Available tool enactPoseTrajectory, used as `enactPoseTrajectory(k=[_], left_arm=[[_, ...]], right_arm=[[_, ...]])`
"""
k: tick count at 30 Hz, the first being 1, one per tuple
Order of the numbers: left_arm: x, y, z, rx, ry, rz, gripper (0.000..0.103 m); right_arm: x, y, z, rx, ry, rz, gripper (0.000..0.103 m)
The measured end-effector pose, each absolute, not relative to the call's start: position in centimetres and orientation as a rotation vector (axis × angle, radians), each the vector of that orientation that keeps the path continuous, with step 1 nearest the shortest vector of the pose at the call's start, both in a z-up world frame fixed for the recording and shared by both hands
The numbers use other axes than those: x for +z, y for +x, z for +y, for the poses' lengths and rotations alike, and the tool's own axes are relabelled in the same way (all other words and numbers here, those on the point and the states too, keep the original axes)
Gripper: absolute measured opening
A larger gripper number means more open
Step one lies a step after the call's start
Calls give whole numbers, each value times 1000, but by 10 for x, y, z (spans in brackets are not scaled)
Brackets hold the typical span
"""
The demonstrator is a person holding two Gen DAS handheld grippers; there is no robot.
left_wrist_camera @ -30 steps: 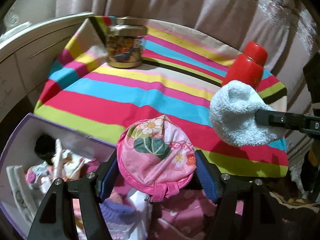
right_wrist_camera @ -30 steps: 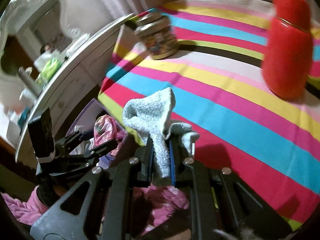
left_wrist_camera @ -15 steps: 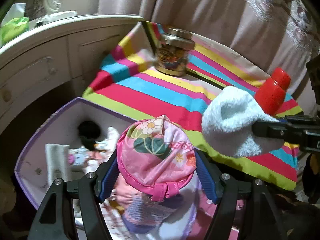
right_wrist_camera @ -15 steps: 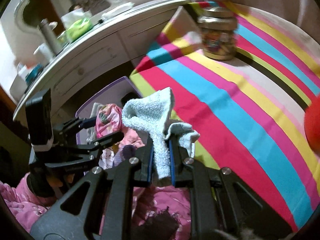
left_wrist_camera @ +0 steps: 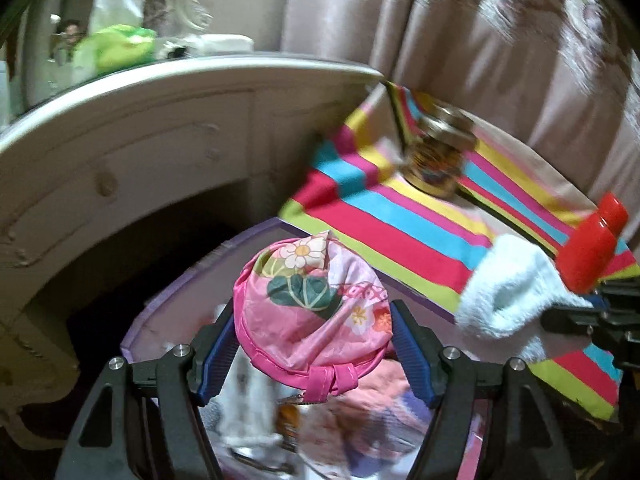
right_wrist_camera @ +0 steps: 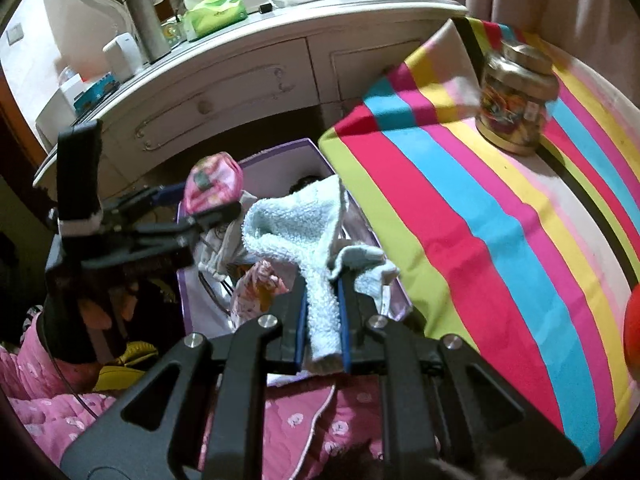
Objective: Organize soft objects
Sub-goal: 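Release the pink pouch and towel sock into the white box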
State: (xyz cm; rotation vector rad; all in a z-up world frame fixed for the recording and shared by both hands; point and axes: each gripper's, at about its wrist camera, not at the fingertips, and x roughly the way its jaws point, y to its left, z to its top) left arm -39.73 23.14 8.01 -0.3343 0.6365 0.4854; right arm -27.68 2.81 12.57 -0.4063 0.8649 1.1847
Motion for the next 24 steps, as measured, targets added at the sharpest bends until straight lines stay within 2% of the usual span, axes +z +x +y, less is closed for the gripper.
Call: enactPoseTrajectory(k=[10, 11, 13, 14, 15, 18, 21, 24], left_arm=[[80, -400, 243, 521, -366, 591, 75], [81, -400, 244, 527, -368, 579, 77], [86, -406, 247, 544, -377, 551, 90], [90, -412, 247, 538, -383, 526, 91], [94, -414, 247, 531, -386, 508, 92], [110, -422, 248, 526, -384, 472, 102], [139, -432, 239, 566, -334, 440, 103], [169, -444, 220, 576, -249, 376, 103]], right_arm=[[111, -291, 58, 1231, -450, 872, 19], [107, -290, 61, 1231, -459, 871, 25], [103, -287, 61, 1195, -469, 866, 42], [102, -285, 59, 1187, -456, 870, 57], [103, -282, 55, 1194, -426, 879, 65], [111, -275, 45, 1219, -344, 901, 69], [123, -277, 36, 1252, -296, 919, 82], [136, -294, 32, 1266, -383, 878, 85]])
